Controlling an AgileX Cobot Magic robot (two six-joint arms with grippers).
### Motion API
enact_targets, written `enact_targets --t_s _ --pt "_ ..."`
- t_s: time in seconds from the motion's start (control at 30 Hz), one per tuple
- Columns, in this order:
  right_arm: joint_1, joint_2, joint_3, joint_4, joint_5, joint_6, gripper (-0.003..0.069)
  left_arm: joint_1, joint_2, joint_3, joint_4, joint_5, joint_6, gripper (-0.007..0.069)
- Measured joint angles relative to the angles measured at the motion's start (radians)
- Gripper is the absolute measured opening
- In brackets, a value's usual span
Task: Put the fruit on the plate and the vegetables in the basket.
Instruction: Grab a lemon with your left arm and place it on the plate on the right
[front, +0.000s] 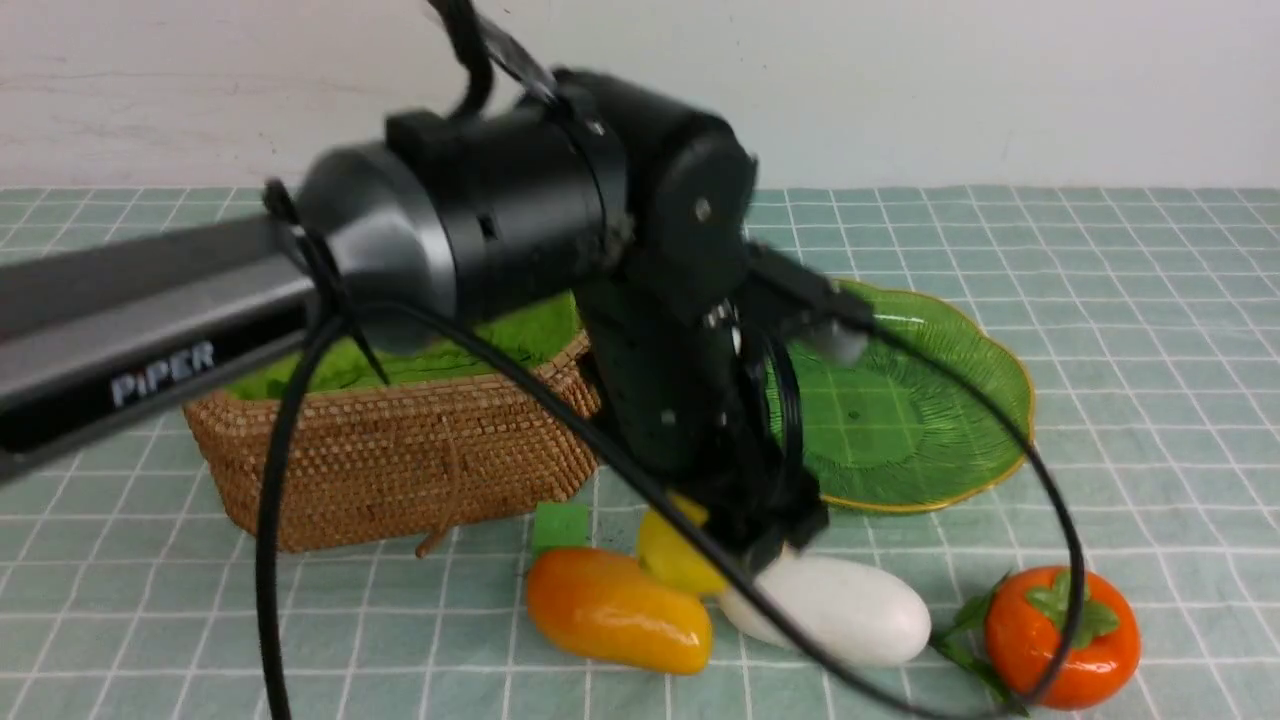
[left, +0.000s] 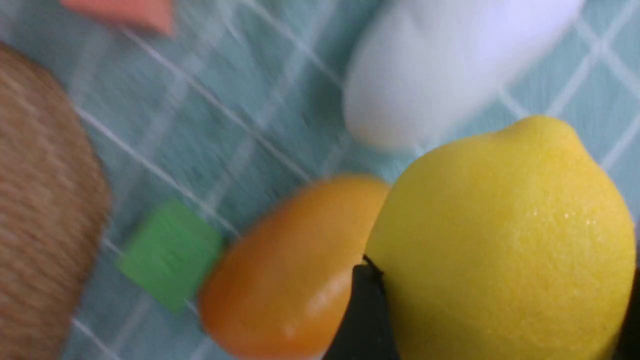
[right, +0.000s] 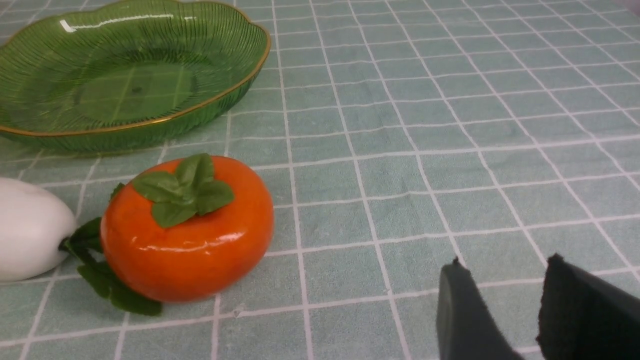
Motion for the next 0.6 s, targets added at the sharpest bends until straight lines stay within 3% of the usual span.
enact_targets --t_s 0.07,0.13,0.3,0.4,0.6 --pt "0.0 0.0 0.0 0.0 0.0 0.0 0.0242 0.031 0.016 -0.04 -0.031 -0.071 -0.002 0.056" --pt "0.0 0.0 0.0 0.0 0.0 0.0 0.0242 0.081 0.085 -0.108 -0.103 -0.254 -0.015 0.056" --pt "0.0 0.0 0.0 0.0 0.0 0.0 0.0242 0.079 0.239 -0.177 -0.164 -0.468 -0.015 0.056" --pt "0.0 0.0 0.0 0.0 0.0 0.0 0.0242 0.07 0.307 -0.2 -0.167 -0.505 -0.02 0.0559" --pt "0.0 0.0 0.0 0.0 0.0 0.0 0.0242 0.066 0.406 -0.222 -0.141 -0.515 -0.144 0.0556"
